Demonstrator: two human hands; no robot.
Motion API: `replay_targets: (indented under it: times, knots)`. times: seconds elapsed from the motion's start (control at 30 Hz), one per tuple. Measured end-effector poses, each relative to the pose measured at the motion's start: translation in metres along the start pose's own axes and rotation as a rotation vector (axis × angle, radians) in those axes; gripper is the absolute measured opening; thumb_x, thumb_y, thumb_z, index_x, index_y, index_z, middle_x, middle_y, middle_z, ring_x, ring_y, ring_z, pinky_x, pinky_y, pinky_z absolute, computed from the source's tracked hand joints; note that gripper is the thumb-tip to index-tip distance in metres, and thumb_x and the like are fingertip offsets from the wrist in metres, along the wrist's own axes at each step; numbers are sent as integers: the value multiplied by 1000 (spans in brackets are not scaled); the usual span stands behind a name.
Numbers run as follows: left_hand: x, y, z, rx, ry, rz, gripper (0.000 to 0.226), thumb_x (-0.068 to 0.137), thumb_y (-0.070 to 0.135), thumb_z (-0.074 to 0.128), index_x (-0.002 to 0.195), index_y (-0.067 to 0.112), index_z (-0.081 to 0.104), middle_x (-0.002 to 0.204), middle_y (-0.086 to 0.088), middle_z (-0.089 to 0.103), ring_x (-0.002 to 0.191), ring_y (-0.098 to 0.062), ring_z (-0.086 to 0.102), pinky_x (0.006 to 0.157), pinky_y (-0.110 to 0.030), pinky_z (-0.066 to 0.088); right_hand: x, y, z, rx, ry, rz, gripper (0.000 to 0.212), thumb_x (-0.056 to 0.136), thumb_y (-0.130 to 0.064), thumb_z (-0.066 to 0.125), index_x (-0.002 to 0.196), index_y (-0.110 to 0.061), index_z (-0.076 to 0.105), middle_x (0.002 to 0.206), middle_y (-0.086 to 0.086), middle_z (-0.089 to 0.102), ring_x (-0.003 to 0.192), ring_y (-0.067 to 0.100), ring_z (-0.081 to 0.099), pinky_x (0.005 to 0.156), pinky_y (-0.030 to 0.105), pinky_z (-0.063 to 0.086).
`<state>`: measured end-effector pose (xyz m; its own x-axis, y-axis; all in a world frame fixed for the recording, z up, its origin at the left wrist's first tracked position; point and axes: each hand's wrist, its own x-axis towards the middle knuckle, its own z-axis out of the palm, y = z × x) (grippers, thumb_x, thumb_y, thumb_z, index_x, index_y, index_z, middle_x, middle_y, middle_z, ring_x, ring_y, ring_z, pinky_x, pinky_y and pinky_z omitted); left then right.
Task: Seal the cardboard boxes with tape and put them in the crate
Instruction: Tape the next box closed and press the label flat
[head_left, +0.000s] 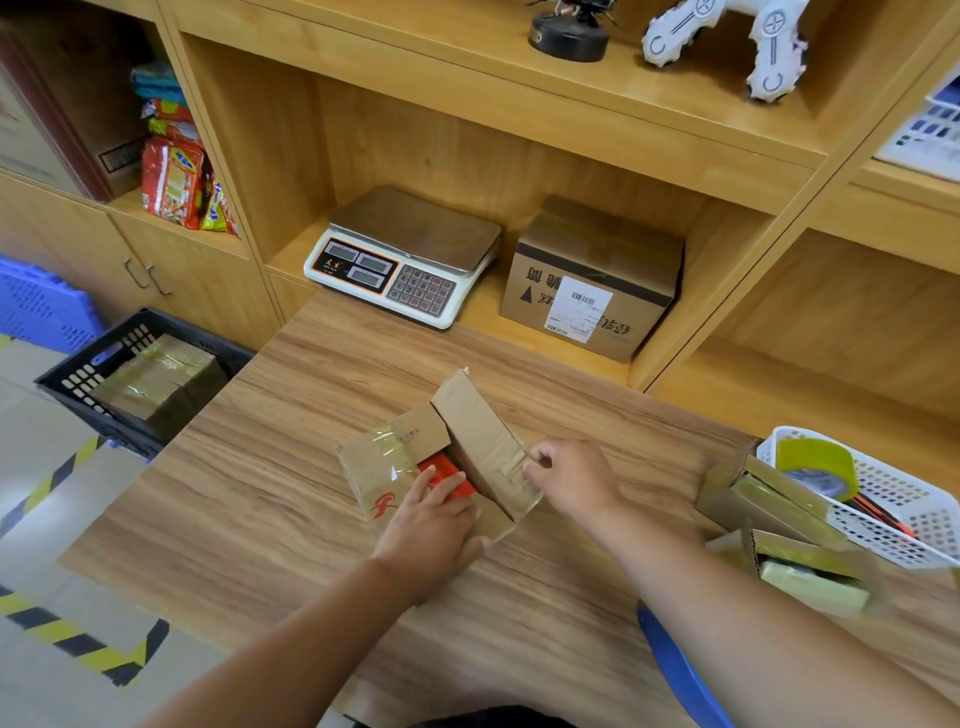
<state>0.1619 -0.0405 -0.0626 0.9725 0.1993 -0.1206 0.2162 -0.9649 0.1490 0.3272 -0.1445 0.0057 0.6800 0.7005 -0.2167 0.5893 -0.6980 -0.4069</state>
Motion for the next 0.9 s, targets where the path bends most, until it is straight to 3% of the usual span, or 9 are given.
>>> replay_targets:
  times: [0.1, 0.17, 0.23, 0.33, 0.4, 0.57, 0.77, 0.9]
  knots:
    - [-6, -7, -1, -108, 111, -38, 59, 96, 53, 24, 143, 20, 37, 148, 6, 39, 144, -12, 10, 110, -28, -23, -4, -1, 2, -6, 21, -47, 25, 88, -26, 55, 68, -12, 57, 63, 2, 57, 68, 26, 55, 65, 26, 21]
    - [-11, -17, -3, -188, 265, -184, 62, 94, 52, 28, 145, 18, 36, 149, 1, 39, 143, -16, 20, 113, -27, -14, -6, -1, 7, -19, 59, -87, 23, 88, -25, 54, 70, -12, 58, 63, -1, 55, 68, 25, 52, 67, 26, 20]
    - [-14, -34, -4, -205, 352, -372, 64, 94, 52, 34, 148, 17, 29, 154, -4, 30, 144, -19, 16, 116, -32, -8, -9, -3, 13, -52, 95, -130, 20, 90, -26, 52, 77, -16, 62, 71, -5, 59, 74, 21, 51, 70, 27, 21]
    - [-15, -59, -1, -265, 267, -558, 75, 94, 53, 38, 152, 17, 9, 160, -6, 6, 147, -20, -3, 117, -37, -10, -16, -7, 24, -83, 122, -223, 20, 91, -28, 49, 84, -19, 65, 86, -5, 67, 87, 18, 53, 81, 28, 30]
    - [-16, -65, 3, -307, 193, -584, 79, 93, 55, 39, 152, 15, 6, 160, -6, 3, 147, -19, -6, 118, -39, -7, -21, -12, 33, -167, 95, -328, 24, 92, -35, 46, 94, -23, 67, 98, -6, 68, 97, 17, 55, 90, 29, 29]
    - [-19, -55, 11, -329, 244, -642, 81, 88, 56, 49, 149, 12, 19, 155, -9, 20, 143, -26, 12, 115, -44, 13, -33, -20, 62, -402, -36, -447, 45, 93, -50, 41, 118, -18, 60, 121, 0, 59, 113, 23, 49, 97, 36, 26]
    - [-27, -37, 18, -306, 278, -658, 76, 87, 55, 52, 145, 13, 30, 147, -7, 34, 132, -28, 27, 107, -42, 20, -50, -8, 72, -481, 48, -390, 47, 89, -52, 49, 116, -16, 62, 117, -1, 60, 108, 22, 54, 96, 38, 37]
    - [-29, -24, 17, -365, 302, -664, 68, 78, 44, 66, 133, 9, 45, 126, -8, 47, 116, -28, 39, 100, -38, 26, -57, 4, 67, -453, 73, -337, 51, 92, -52, 42, 122, -15, 58, 123, 0, 57, 113, 22, 52, 98, 37, 36]
